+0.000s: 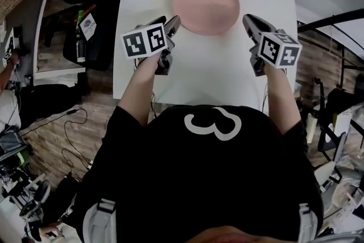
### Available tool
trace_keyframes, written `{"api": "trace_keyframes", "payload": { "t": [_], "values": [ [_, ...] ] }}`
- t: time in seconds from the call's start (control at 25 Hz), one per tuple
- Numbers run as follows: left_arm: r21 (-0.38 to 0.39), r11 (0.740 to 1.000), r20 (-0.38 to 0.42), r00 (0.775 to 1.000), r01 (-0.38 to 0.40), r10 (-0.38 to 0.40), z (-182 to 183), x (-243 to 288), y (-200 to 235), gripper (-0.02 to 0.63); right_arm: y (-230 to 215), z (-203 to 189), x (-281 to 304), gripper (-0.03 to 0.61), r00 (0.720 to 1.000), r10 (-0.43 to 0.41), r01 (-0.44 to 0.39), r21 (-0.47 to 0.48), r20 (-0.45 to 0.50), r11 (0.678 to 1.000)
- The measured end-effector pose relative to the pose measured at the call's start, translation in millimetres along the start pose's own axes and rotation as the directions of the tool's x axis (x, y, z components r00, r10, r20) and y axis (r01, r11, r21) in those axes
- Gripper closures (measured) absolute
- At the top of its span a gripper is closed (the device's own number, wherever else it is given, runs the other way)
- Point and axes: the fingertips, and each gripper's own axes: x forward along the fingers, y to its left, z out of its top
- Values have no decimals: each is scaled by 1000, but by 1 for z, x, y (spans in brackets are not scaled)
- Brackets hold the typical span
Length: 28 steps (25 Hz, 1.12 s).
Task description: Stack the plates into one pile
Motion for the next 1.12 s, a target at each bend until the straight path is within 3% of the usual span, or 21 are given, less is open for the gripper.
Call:
{"api": "trace_keyframes", "payload": {
  "t": [0.12, 0.24, 0.4, 0.56, 0.72, 0.92, 1.12],
  "values": [
    [-10, 1000, 41, 999, 25, -24, -10, -21, -20, 405, 33, 3, -25, 537, 985, 168, -168, -19, 38, 986],
    [25, 998, 50, 997, 57, -58, -33, -40, -42, 414, 63, 0, -50, 545, 949, 309, -306, -55, 63, 950],
    [71, 989, 74, 988, 130, -135, -53, -72, -85, 464, 92, -8, -92, 551, 908, 411, -405, -87, 76, 910],
    [173, 962, 122, 964, 212, -234, -60, -109, -145, 519, 118, -18, -142, 551, 856, 511, -500, -123, 84, 857],
    [262, 914, 139, 925, 309, -353, -80, -151, -204, 567, 132, -30, -190, 551, 829, 549, -532, -153, 107, 833],
    [382, 848, 146, 882, 367, -447, -111, -198, -269, 591, 144, -46, -253, 551, 812, 569, -535, -229, 127, 814],
    [441, 802, 137, 853, 403, -504, -132, -224, -320, 595, 156, -60, -307, 551, 769, 614, -591, -168, 180, 789]
  ]
}}
